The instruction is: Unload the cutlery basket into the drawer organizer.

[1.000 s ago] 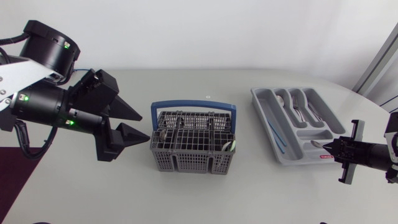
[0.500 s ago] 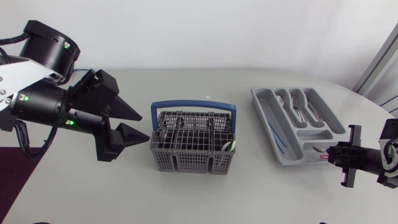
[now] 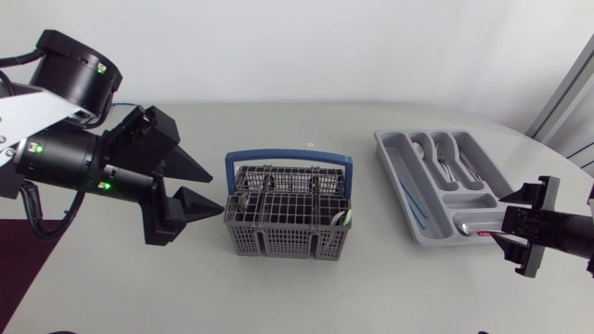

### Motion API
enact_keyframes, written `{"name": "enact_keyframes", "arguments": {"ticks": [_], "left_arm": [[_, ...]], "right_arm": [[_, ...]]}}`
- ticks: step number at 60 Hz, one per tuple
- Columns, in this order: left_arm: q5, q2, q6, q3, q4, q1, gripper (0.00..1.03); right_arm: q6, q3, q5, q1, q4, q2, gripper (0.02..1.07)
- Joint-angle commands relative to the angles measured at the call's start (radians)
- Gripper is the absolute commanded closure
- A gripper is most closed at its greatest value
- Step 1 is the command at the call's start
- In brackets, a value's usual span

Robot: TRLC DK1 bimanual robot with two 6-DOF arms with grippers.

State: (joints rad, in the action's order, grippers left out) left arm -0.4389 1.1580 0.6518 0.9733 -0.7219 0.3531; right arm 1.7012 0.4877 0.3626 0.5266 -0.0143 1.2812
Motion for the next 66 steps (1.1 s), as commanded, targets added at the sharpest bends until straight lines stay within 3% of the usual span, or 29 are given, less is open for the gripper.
{"name": "enact_keyframes", "arguments": {"ticks": [1, 20, 39, 50, 66], "left_arm": [[0.008, -0.017, 0.009, 0.016, -0.017, 0.023, 0.05], [0.141, 0.051, -0.107, 0.051, -0.031, 0.084, 0.05], [0.144, 0.046, -0.123, 0.025, -0.033, 0.027, 0.05], [0.143, 0.034, -0.119, -0.005, -0.028, -0.003, 0.05], [0.141, 0.026, -0.113, -0.038, -0.019, -0.026, 0.05]], "right_arm": [[-0.061, 0.026, 0.027, -0.030, 0.093, -0.095, 0.07], [-0.403, 0.066, -0.002, -0.301, 0.363, -0.290, 0.07], [-0.905, 0.285, -0.033, -0.714, 0.637, -0.310, 0.09], [-1.167, 0.413, -0.077, -0.985, 0.686, -0.252, 0.11], [-1.410, 0.594, -0.085, -1.197, 0.703, -0.059, 0.11]]}}
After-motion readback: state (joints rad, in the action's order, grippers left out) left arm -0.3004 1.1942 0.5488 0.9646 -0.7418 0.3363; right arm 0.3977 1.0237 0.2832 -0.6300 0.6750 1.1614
